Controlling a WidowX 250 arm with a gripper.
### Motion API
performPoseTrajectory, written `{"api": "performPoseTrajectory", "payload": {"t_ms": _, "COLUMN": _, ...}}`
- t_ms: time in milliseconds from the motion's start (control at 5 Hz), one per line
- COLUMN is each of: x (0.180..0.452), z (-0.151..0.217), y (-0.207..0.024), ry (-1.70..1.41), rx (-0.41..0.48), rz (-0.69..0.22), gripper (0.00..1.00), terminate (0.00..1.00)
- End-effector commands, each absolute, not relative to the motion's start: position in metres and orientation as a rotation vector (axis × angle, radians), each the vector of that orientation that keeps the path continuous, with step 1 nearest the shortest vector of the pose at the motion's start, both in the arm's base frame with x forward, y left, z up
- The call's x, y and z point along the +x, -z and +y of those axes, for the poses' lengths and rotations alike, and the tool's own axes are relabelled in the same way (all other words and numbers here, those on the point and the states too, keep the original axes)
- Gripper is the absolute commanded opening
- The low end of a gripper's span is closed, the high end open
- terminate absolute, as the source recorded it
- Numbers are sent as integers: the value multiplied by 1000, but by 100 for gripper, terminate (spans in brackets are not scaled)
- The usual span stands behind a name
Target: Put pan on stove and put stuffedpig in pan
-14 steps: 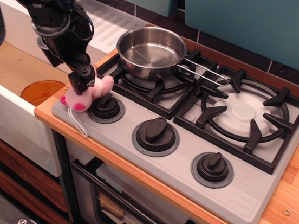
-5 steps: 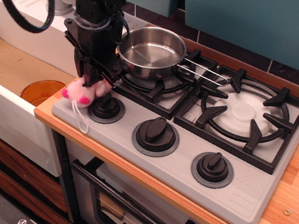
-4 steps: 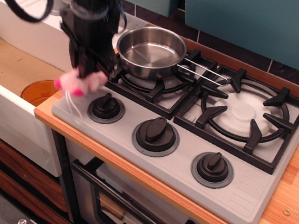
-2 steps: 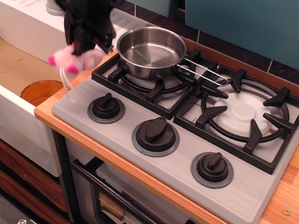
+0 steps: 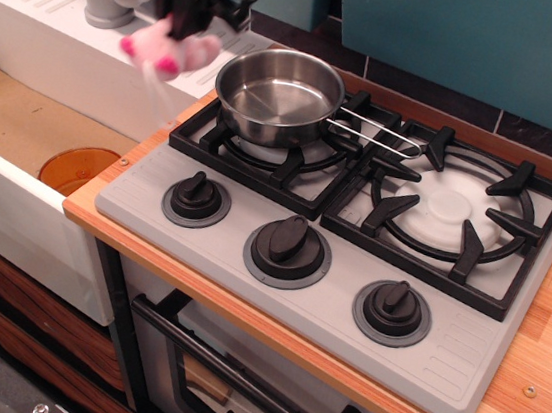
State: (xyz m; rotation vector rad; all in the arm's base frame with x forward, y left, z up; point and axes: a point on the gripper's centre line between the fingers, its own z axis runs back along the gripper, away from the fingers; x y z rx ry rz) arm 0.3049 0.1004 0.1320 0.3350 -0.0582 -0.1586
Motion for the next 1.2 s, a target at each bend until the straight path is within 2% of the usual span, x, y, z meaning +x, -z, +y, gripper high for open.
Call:
{"api": "performPoseTrajectory", "payload": {"t_ms": 0, "x": 351, "z": 77, "y": -151, "ry": 137, "rx": 405, "rz": -125, "gripper": 0, "terminate": 0}}
{"api": "performPoseTrajectory", "payload": {"t_ms": 600, "x": 372, "z": 55, "y": -143, "ry": 150, "rx": 346, "rz": -141, "gripper": 0, "terminate": 0}}
{"api": "performPoseTrajectory", "payload": {"t_ms": 800, "x": 373, "z": 57, "y": -141, "ry": 170, "rx": 342, "rz": -148, "gripper": 100, "terminate": 0}}
{"api": "performPoseTrajectory", "payload": {"t_ms": 1000, "x": 373, "z": 57, "y": -139, "ry": 186, "rx": 337, "rz": -161, "gripper": 100, "terminate": 0}}
